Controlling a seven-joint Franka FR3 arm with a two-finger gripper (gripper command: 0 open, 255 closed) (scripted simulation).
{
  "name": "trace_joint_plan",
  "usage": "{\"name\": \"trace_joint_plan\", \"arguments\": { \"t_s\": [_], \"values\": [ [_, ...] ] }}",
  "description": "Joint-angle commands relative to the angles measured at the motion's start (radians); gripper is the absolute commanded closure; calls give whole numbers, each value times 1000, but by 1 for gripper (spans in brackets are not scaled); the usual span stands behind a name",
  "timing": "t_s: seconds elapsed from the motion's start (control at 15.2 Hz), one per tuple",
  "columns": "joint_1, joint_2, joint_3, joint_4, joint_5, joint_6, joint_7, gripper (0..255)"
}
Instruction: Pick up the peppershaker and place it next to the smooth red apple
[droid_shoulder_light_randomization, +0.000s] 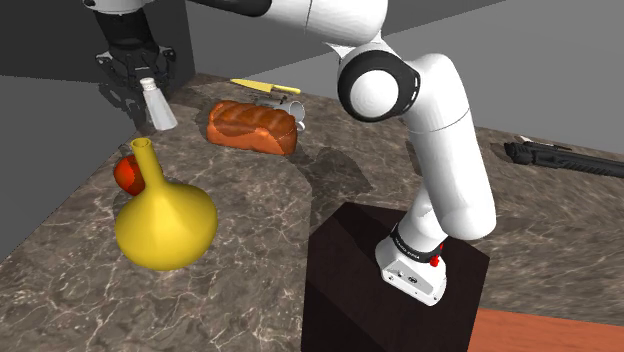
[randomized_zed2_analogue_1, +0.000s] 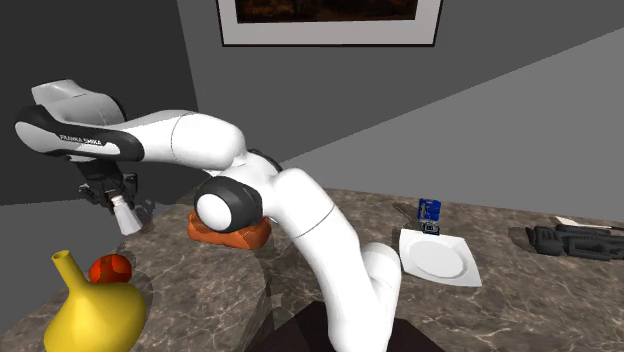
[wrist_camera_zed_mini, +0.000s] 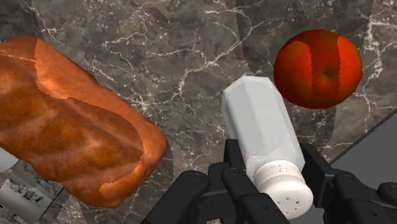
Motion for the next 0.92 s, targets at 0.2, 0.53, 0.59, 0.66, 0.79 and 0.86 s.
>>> {"name": "trace_joint_plan", "arguments": {
  "t_s": [0.2,0.53,0.59,0.66,0.79,0.86],
  "values": [
    [-13,-44,5,-143,5,98,15,255],
    [-25,-73,7,-259,7,184,24,255],
    [-26,-76,7,-278,7,200,25,255],
    [-28,-79,7,-296,7,215,27,255],
    [-31,-83,7,-331,7,245,30,255],
    [-32,-85,7,-347,7,259,31,255]
  ]
}}
